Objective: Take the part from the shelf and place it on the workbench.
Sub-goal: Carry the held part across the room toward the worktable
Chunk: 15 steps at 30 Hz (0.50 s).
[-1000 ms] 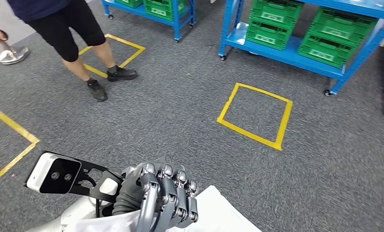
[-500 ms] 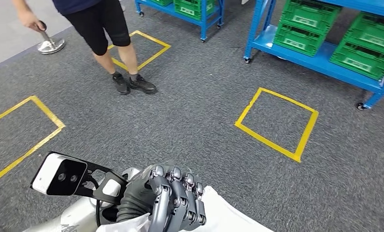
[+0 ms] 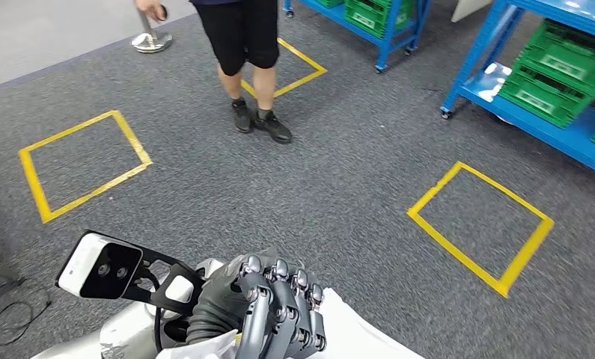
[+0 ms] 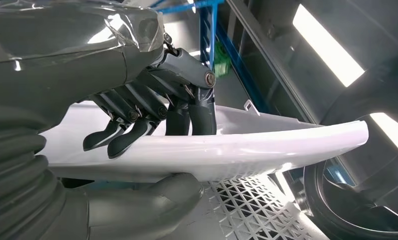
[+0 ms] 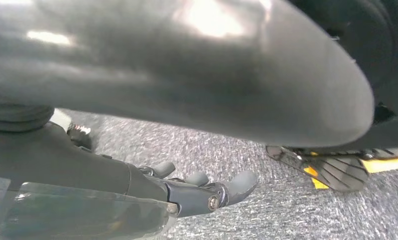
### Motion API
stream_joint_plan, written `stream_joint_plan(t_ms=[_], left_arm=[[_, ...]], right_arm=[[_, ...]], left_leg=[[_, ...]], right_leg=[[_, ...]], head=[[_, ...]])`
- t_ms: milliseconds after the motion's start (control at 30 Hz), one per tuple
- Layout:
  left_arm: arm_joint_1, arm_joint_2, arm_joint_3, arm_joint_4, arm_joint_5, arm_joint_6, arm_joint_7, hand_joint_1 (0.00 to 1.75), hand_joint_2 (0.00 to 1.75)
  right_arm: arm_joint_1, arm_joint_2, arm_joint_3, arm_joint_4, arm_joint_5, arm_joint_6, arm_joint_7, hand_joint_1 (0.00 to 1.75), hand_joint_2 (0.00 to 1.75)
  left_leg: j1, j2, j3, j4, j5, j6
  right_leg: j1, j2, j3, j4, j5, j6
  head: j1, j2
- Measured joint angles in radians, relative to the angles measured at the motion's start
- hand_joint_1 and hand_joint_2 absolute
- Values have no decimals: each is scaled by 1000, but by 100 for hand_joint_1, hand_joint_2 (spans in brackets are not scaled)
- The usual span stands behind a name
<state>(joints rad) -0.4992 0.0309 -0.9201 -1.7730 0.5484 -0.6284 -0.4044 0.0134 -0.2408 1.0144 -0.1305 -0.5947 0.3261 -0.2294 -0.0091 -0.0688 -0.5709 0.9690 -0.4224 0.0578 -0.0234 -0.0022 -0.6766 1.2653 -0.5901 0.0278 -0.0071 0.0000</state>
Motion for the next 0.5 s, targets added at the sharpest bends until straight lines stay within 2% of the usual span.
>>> stream_joint_plan(t_ms=[33, 67, 100, 133, 167, 233, 267, 300, 367, 400, 433, 467, 500], left_arm=[[0, 0, -1, 1, 0, 0, 0, 175, 175], [0, 0, -1, 1, 0, -1, 0, 175, 175], [0, 0, -1, 1, 0, -3, -2, 175, 175], [1, 0, -1, 1, 0, -8, -4, 175, 175], [2, 1, -2, 1, 2, -14, -7, 175, 175], [5, 3, -2, 1, 8, -29, -14, 175, 175], [6, 5, -1, 1, 9, -33, -16, 175, 175], [7, 6, -1, 0, 5, -36, -17, 175, 175], [7, 9, 0, -1, -13, -32, -18, 175, 175], [7, 10, 1, -1, -27, -27, -18, 175, 175], [8, 12, 1, -1, -40, -21, -18, 175, 175], [9, 14, 2, -1, -50, -14, -17, 175, 175], [9, 16, 3, -1, -57, -6, -15, 175, 175]], right_arm=[[1, -1, 0, 0, 0, 0, 0, 0, 0], [1, -1, 0, 0, 0, 0, 0, 0, 0], [1, -2, 1, 0, 0, 0, 0, 0, 0], [1, -2, 2, 0, 0, 0, 0, 0, 0], [-1, -4, 2, 0, 0, 0, 0, 0, 0], [-5, -6, 3, 0, 2, 0, -1, 0, 0], [-7, -8, 3, 0, 5, -1, -1, 0, 0], [-7, -10, 4, 0, 8, -1, -1, 0, 0], [-4, -13, 4, 0, 11, -4, -2, 0, 0], [-3, -14, 4, 0, 11, -7, -3, 0, 0], [-2, -15, 4, 0, 11, -9, -3, 0, 0], [-2, -16, 4, 0, 11, -11, -4, 0, 0], [-3, -17, 4, 0, 11, -13, -5, 0, 0]], left_leg=[[3, -16, 0, 6, -3, -5], [6, -31, -3, 15, -8, -13], [7, -44, -7, 27, -15, -22], [7, -55, -13, 37, -21, -30], [7, -64, -19, 45, -25, -36], [9, -77, -27, 49, -27, -41], [9, -62, -31, 57, -31, -44], [9, -34, -42, 79, -43, -48], [8, 38, -96, 185, -95, -56], [10, 56, -134, 256, -124, -58], [12, 64, -169, 319, -144, -58], [12, 66, -190, 350, -147, -56], [11, 68, -189, 341, -131, -53]], right_leg=[[-6, 7, 23, -59, 32, 15], [-14, 25, 54, -130, 65, 27], [-19, 43, 81, -190, 90, 32], [-21, 58, 98, -227, 105, 29], [-20, 64, 104, -238, 108, 19], [-17, 47, 105, -235, 107, -2], [-17, 37, 107, -235, 107, -8], [-18, 26, 109, -235, 106, -13], [-13, 3, 113, -236, 103, -21], [-10, -9, 113, -236, 100, -24], [-7, -23, 114, -236, 99, -26], [-5, -37, 115, -236, 96, -29], [-2, -50, 117, -236, 94, -30]], head=[[0, 0], [1, 0], [2, 0], [3, 0], [4, 0], [3, 0], [2, 0], [-2, 0], [-7, 0], [-9, 0], [-9, 0], [-10, 0], [-10, 0]])
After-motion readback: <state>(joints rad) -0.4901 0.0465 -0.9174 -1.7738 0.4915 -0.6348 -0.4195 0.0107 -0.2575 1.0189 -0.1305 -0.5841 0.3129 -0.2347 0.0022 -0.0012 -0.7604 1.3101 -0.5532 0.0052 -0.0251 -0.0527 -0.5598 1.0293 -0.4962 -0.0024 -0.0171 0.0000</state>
